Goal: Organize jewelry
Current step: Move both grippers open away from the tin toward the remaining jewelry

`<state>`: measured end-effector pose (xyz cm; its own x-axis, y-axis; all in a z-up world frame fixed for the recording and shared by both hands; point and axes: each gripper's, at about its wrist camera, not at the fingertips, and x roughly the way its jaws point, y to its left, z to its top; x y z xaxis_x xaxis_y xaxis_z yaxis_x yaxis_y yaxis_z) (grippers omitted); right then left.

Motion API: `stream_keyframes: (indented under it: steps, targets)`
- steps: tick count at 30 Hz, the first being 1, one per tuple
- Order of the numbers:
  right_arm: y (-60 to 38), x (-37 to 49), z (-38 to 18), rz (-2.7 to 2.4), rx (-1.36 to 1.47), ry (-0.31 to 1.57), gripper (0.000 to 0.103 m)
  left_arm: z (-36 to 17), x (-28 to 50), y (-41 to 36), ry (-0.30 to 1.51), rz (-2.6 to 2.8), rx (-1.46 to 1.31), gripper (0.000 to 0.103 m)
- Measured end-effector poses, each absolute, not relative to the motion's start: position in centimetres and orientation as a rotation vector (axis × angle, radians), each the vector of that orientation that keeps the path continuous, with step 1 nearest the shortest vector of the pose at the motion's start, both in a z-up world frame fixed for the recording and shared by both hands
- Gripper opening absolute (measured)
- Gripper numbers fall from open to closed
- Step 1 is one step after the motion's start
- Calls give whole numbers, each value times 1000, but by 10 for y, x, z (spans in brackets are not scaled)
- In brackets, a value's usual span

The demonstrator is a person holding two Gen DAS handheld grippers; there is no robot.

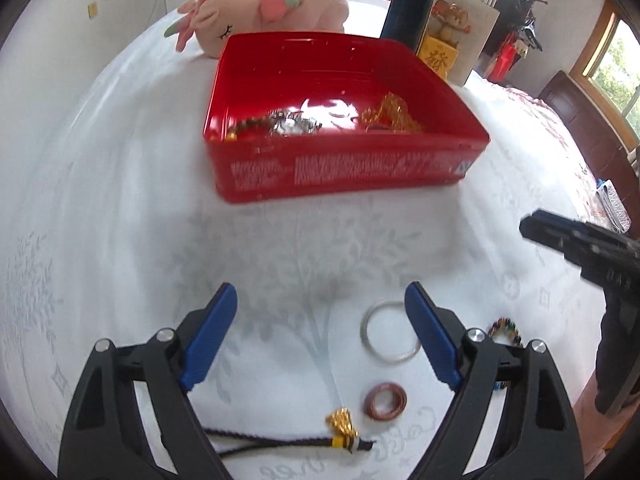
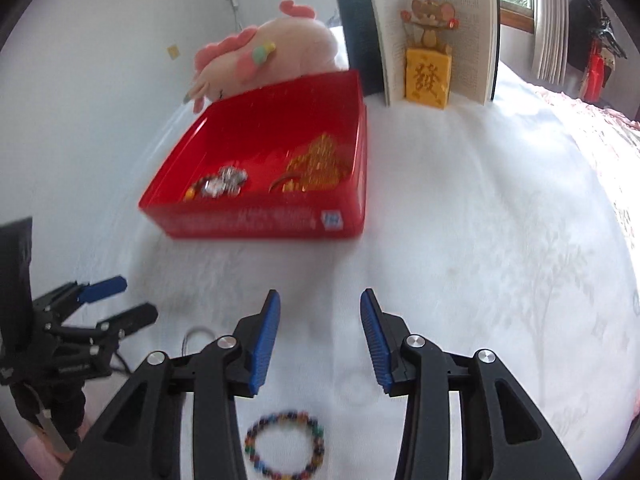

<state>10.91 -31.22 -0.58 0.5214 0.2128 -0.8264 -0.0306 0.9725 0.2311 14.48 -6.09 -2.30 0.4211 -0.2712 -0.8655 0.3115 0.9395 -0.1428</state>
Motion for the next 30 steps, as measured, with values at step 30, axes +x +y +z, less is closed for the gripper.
stream_keyframes:
  steps: [30]
  targets:
    - [-247, 104, -51, 299, 182, 1160, 27, -47, 76, -12, 1255, -335, -84, 71]
